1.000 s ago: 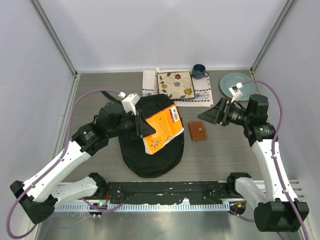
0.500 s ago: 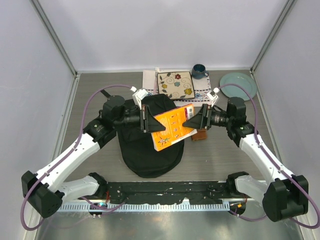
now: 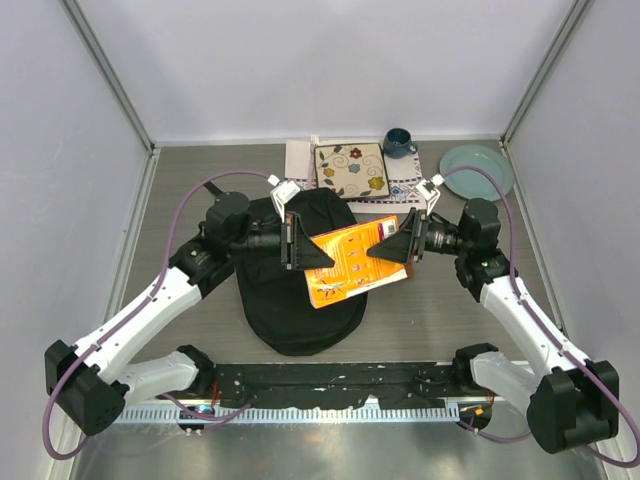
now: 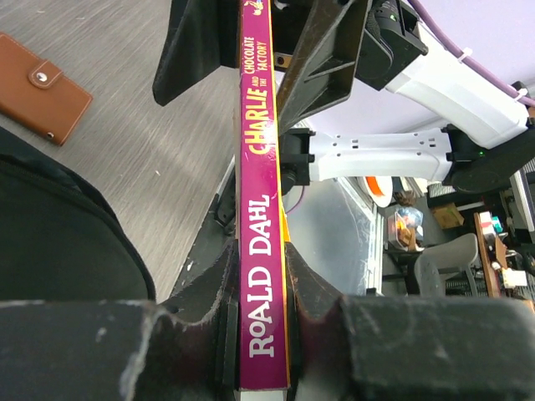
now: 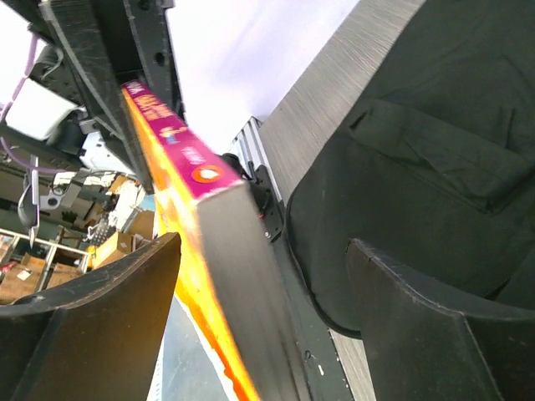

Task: Pack the student bag
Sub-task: Place the book in the student bag.

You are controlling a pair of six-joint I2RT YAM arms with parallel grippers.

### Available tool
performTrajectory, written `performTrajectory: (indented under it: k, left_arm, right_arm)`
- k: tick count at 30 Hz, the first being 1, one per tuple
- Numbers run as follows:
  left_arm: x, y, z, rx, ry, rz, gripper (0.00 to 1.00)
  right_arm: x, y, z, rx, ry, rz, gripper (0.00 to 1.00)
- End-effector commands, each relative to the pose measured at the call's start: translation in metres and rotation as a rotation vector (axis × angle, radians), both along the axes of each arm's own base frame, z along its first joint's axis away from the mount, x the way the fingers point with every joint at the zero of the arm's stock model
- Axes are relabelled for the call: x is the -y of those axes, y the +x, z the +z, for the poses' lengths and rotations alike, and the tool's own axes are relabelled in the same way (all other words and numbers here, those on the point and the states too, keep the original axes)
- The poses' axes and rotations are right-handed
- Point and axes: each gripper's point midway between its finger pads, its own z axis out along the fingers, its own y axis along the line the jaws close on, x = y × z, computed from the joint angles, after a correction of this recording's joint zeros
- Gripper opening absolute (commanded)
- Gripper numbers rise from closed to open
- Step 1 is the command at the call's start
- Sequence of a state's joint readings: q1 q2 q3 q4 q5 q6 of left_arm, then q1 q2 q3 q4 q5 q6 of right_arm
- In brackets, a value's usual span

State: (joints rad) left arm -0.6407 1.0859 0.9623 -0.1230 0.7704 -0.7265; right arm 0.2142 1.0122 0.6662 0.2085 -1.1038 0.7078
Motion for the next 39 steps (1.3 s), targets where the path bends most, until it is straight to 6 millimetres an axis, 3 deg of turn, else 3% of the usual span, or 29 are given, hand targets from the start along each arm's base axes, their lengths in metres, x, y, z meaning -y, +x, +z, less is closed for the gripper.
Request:
performTrajectory:
  k: [1,11,14,16,20,26,29,33,36,38,39]
  left_arm:
    - [-0.002,-0.012,0.025,0.084,-0.063,-0.046,0.00]
    - [-0.003,0.000,0.015,0.070,-0.025,0.025,0.00]
    - [-0.002,0.003,0.011,0.054,-0.011,0.032,0.00]
    - [-0.002,0.004,0.008,0.044,-0.003,0.035,0.00]
    - [-0.002,0.008,-0.002,0.019,0.023,0.057,0.00]
    - [-0.002,0.009,-0.007,0.007,0.025,0.063,0.00]
    - [-0.002,0.011,-0.011,-0.002,0.036,0.074,0.00]
    - [-0.002,0.015,-0.016,-0.006,0.048,0.089,0.00]
    - [-0.003,0.020,-0.018,-0.001,0.065,0.123,0.00]
    - [-0.006,0.025,-0.023,-0.004,0.088,0.157,0.00]
    - [-0.007,0.027,-0.023,0.000,0.091,0.169,0.00]
  right_arm:
    - [0.001,-0.020,0.034,0.157,0.054,0.050,0.81]
    - [0.004,-0.044,0.050,0.211,0.074,0.083,0.74]
    - [0.005,-0.050,0.053,0.219,0.077,0.097,0.66]
    - [0.005,-0.051,0.054,0.219,0.079,0.098,0.53]
    - [0.006,-0.055,0.060,0.234,0.089,0.098,0.44]
    - [0.006,-0.061,0.065,0.243,0.101,0.116,0.48]
    - [0.006,-0.063,0.068,0.252,0.109,0.120,0.39]
    - [0.005,-0.067,0.072,0.258,0.122,0.134,0.46]
    - [0.005,-0.056,0.064,0.231,0.092,0.096,0.47]
    - [0.004,-0.051,0.057,0.196,0.082,0.090,0.37]
    - [0.003,-0.051,0.056,0.190,0.081,0.095,0.15]
